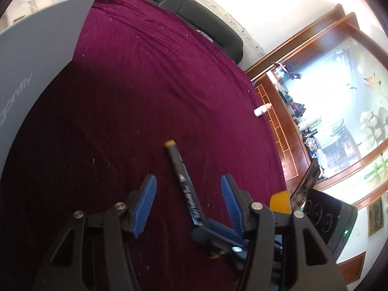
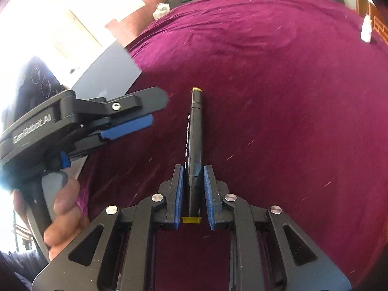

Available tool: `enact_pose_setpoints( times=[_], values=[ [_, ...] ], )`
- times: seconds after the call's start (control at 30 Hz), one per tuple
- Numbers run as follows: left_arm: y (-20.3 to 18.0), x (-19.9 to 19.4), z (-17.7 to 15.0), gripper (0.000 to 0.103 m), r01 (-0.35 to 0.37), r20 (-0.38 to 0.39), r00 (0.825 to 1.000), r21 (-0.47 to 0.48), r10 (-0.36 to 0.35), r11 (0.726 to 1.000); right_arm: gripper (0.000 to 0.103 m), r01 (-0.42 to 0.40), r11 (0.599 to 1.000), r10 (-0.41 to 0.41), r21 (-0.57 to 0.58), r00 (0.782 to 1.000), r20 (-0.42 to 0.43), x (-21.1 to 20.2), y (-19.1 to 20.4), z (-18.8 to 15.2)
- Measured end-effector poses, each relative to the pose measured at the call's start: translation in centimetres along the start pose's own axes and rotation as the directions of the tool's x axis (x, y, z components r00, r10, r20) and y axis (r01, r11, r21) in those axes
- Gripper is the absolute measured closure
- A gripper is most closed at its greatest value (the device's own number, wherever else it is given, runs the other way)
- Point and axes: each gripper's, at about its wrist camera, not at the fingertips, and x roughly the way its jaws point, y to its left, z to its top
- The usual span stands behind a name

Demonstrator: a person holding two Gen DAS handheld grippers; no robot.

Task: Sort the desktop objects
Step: 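Lift the yellow-capped marker with the right tool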

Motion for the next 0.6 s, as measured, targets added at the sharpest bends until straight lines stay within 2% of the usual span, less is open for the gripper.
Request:
enact_pose_setpoints(
  times=[0.1, 0.3, 0.37, 0.6],
  values=[
    [-0.4, 0.7, 0.0, 0.000, -0.009, -0.015, 1.000, -0.024, 0.009, 1.000, 0.087, 0.028, 0.999, -0.027, -0.019, 0.999, 0.025, 0.1, 0.8, -0.4],
    [0.2, 1.0, -1.2, 0.000, -0.037, -0.044, 0.998, -0.062, 0.034, 0.997, 0.088, -0.080, 0.996, 0.080, -0.030, 0.996, 0.028, -1.0, 2.1, -3.6],
    [-0.2, 0.8, -1.7, 0.000, -0.074, -0.035, 0.997, -0.049, 0.072, 0.996, 0.088, -0.105, 0.994, 0.106, -0.025, 0.994, 0.034, -1.5, 2.0, -4.6],
    [-1.1, 1.3, -2.9, 0.000, -0.093, -0.080, 0.993, -0.036, 0.090, 0.995, 0.088, -0.166, 0.985, 0.168, -0.037, 0.983, 0.068, -3.0, 1.8, -5.6]
  ],
)
